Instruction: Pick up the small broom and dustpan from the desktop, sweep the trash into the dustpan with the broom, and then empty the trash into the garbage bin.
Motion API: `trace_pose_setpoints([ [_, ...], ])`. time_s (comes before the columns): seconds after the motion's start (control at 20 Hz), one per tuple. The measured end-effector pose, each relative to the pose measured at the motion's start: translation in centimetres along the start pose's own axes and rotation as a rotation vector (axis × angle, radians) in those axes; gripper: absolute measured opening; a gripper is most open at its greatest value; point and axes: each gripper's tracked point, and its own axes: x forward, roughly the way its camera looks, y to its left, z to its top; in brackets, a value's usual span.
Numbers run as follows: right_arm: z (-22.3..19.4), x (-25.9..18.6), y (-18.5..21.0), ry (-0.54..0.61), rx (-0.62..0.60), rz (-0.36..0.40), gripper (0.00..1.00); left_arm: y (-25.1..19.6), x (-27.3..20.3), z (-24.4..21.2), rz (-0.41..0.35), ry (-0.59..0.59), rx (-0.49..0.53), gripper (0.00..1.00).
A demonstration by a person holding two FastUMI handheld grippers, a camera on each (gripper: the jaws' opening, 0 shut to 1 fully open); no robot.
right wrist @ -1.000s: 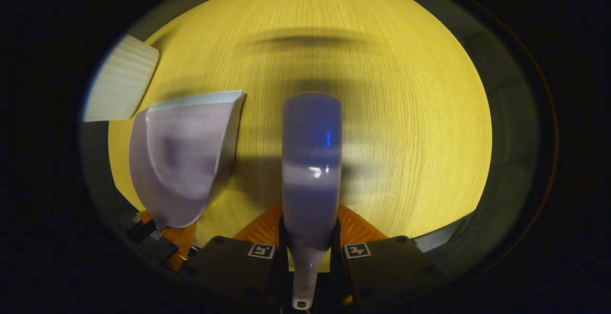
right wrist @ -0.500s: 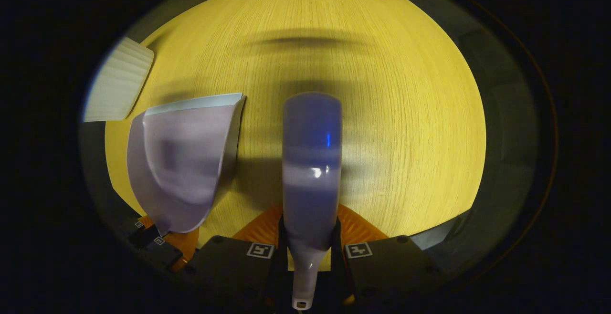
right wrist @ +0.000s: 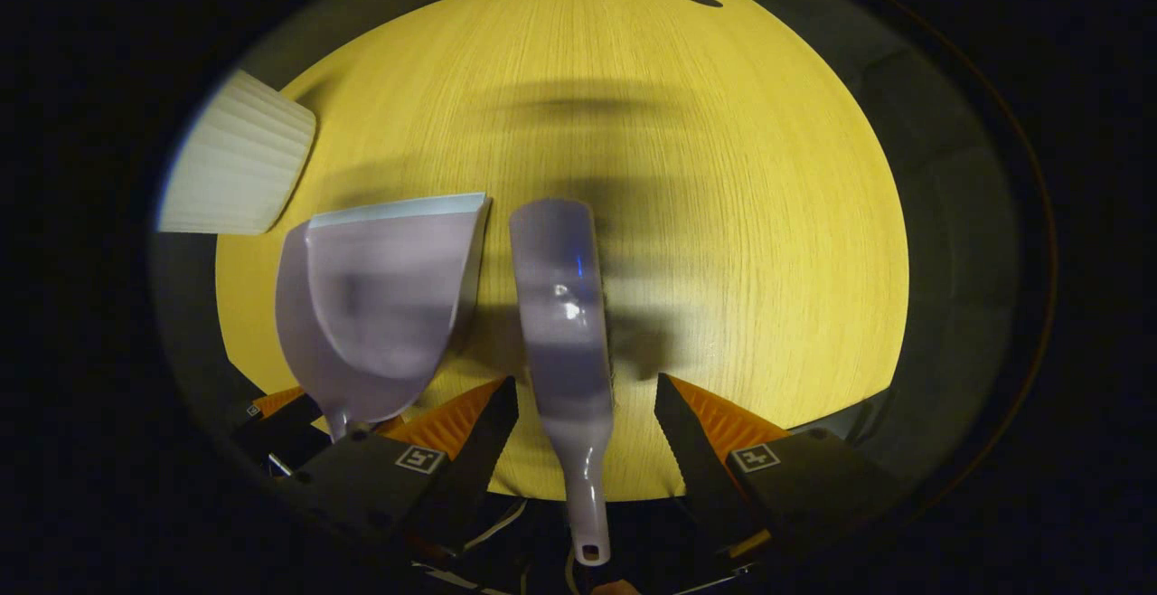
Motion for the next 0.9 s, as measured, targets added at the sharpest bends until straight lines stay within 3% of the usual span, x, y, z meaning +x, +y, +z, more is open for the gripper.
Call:
trace_pose_setpoints([
  [0.3, -0.8, -6.0, 0.1, -0.169, 0.005, 0.038, 0.98, 0.8, -5.3, -0.1, 0.031, -0.244, 0.069, 0.88],
  [0.65, -3.8, -15.5, 1.7, -0.399, -0.011, 0.091, 0.98, 0.6, -13.0, -2.2, -0.083, -0.473, 0.056, 0.87],
  [0.8, -3.9, -20.8, 2.8, -0.58, -0.029, 0.11, 0.98, 1.2, -19.0, -0.7, -0.096, -0.733, 0.05, 0.87],
  [0.9, -3.4, -24.6, 2.9, -0.745, -0.048, 0.083, 0.98, 2.2, -23.5, 0.3, -0.043, -0.935, 0.102, 0.87],
])
